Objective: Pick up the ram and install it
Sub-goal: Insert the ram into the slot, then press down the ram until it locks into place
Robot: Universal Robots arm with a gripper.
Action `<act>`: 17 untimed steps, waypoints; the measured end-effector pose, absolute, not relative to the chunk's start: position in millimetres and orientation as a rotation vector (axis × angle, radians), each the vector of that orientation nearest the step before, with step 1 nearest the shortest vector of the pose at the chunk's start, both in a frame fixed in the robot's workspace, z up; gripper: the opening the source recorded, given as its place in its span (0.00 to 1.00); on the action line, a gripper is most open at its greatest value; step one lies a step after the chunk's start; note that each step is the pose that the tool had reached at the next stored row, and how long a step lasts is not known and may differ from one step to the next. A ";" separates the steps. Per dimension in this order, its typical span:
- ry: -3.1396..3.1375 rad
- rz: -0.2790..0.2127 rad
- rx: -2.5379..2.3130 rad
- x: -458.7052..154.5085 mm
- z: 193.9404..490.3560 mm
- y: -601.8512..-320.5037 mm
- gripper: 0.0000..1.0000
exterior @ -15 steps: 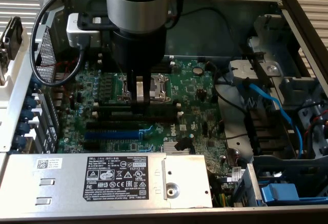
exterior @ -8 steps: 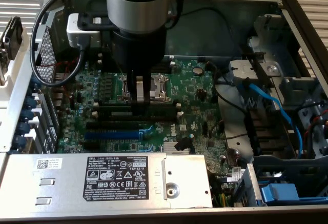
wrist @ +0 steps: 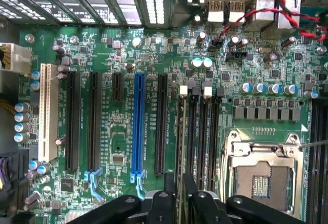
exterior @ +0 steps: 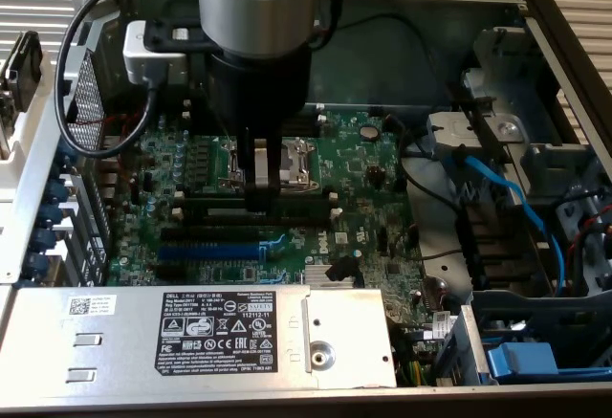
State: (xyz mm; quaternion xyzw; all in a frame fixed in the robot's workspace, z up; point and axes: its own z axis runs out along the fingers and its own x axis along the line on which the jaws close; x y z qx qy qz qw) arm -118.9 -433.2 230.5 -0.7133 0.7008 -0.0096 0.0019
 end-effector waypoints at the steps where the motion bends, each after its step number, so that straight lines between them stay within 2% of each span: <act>1: 2.199 -0.030 -2.238 -118.9 232.5 -433.2 0.21; 17: 2.199 -0.031 -2.238 -118.8 245.3 -433.2 0.21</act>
